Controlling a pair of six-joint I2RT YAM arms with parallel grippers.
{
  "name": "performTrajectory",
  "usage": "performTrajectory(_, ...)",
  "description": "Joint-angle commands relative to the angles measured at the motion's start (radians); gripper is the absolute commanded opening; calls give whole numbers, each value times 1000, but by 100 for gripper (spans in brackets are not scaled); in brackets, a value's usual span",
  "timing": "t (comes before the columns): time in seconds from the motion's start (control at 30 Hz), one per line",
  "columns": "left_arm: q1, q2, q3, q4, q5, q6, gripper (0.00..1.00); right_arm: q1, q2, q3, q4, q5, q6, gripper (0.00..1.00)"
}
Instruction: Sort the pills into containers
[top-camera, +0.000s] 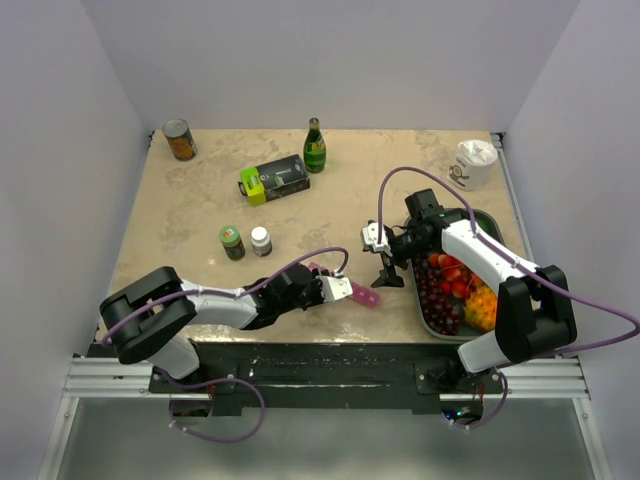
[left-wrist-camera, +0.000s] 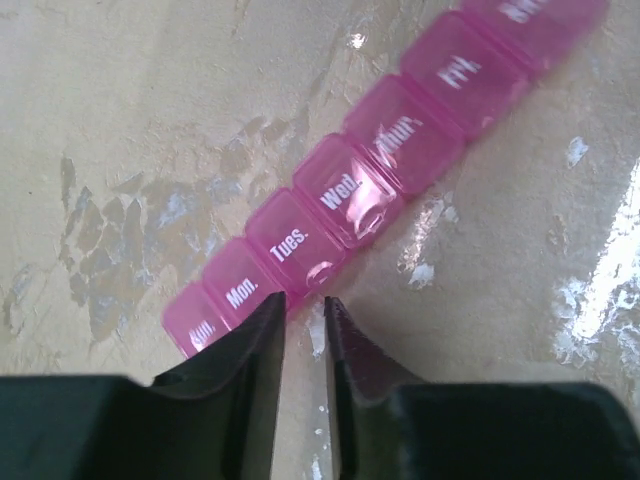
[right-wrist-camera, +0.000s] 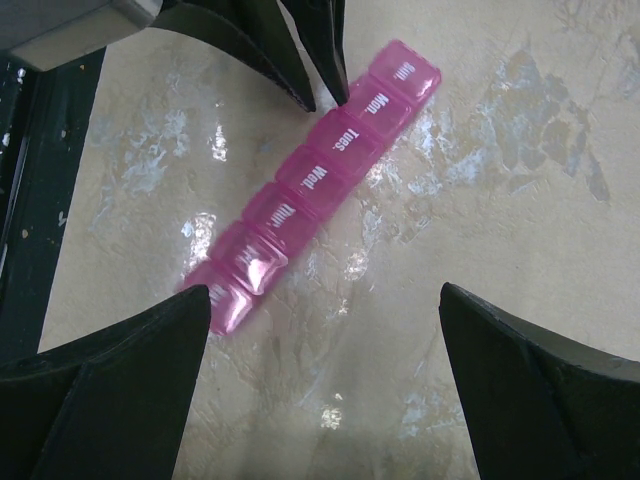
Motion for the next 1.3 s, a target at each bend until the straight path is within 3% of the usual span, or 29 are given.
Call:
performTrajectory(0.0,-9,-15,19,31,-16,17,21,-1,-2,0,-4,-8,-23,99)
performTrajectory(0.2,-9,-87,-12,20,19,17,13,-1,-4,-1,-7,-15,-28,99)
performTrajectory(0.63,-9,-180,-72,37,41,5,13,-3,13,-3,-24,-45,-45,99)
performTrajectory(0.73,-9,-194,-73,25,39,47,21,-1,21,-3,-30,-53,-49,99)
performTrajectory(0.83,-9,-200,-58,-3,25,116,35,-1,32,-1,-42,-71,-58,99)
performTrajectory(0.87,-9,-200,-49,-15,25,130,46,0,33,0,-44,-74,-60,99)
performTrajectory(0.97,-2,-199,-24,-33,30,173,56,0,41,5,-47,-87,-51,99)
performTrajectory(1.17,13,-289,-9,-72,8,154,63,16,0,-23,114,-133,225,99)
performTrajectory(1.27,22,-405,-32,-73,-5,94,71,89,-31,-46,252,-37,427,99)
